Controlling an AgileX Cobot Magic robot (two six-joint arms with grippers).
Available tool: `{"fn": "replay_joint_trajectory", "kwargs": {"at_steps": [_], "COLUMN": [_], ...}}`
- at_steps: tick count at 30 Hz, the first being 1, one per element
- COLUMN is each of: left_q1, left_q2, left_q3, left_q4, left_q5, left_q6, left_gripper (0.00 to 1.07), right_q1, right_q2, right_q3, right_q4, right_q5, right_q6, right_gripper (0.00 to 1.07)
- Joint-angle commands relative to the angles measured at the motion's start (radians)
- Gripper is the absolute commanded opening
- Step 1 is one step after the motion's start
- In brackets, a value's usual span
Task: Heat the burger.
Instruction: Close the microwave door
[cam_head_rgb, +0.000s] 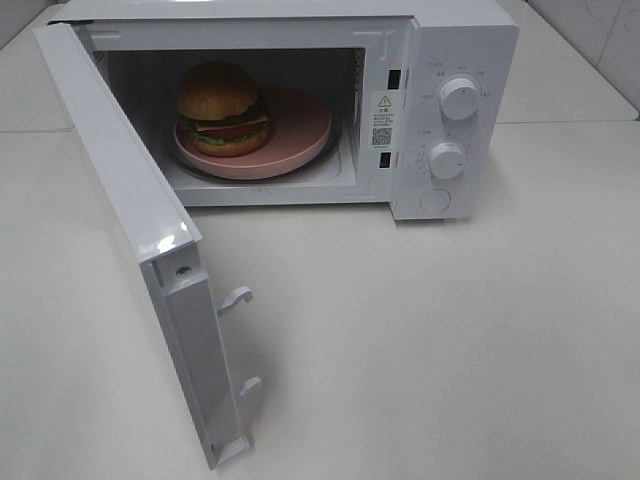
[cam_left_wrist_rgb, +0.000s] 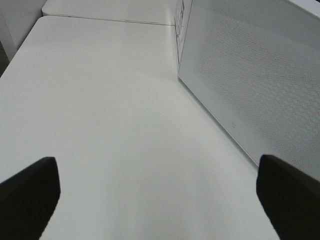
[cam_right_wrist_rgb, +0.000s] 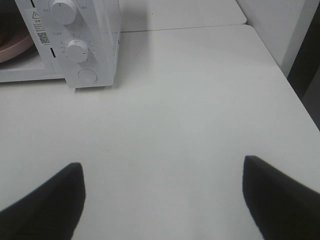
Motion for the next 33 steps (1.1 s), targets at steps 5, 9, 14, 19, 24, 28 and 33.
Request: {"fn": "replay_joint_trajectory", "kwargs": {"at_steps": [5, 9, 14, 19, 24, 28, 33], "left_q1": [-0.004, -0.004, -0.004, -0.004, -0.004, -0.004, -0.004], "left_q2": [-0.012, -0.012, 0.002, 0.022, 0.022, 0.022, 0.022], "left_q3": [0.001, 0.001, 0.001, -0.010, -0.042, -0.042, -0.033], "left_q4": [-0.004, -0.004, -0.004, -0.014, -0.046, -0.033, 0.008], "left_q5": [0.000, 0.000, 0.000, -0.011, -0.096, -0.183, -0.314], "left_q6": [0.001, 0.001, 0.001, -0.003, -0.007, -0.006, -0.006], "left_gripper": [1.00, 1.00, 1.00, 1.00, 0.99, 0.92, 0.65], "right_q1": [-0.007, -0.007, -0.007, -0.007, -0.007, -0.007, -0.007], "right_q2": [-0.030, -0.030, -0.030, -0.030, -0.030, -0.030, -0.030], "right_q3": [0.003, 0.003, 0.003, 0.003, 0.003, 0.003, 0.003], "right_q4": [0.004, 0.004, 0.004, 0.004, 0.004, 0.004, 0.004], "right_q5": [-0.009, -0.009, -0.009, -0.009, -0.009, -0.009, -0.009], "right_q6": [-0.010, -0.010, -0.010, -0.010, -0.010, -0.010, -0.010], "right_gripper": [0.76, 0.76, 0.76, 0.76, 0.76, 0.76, 0.76]}}
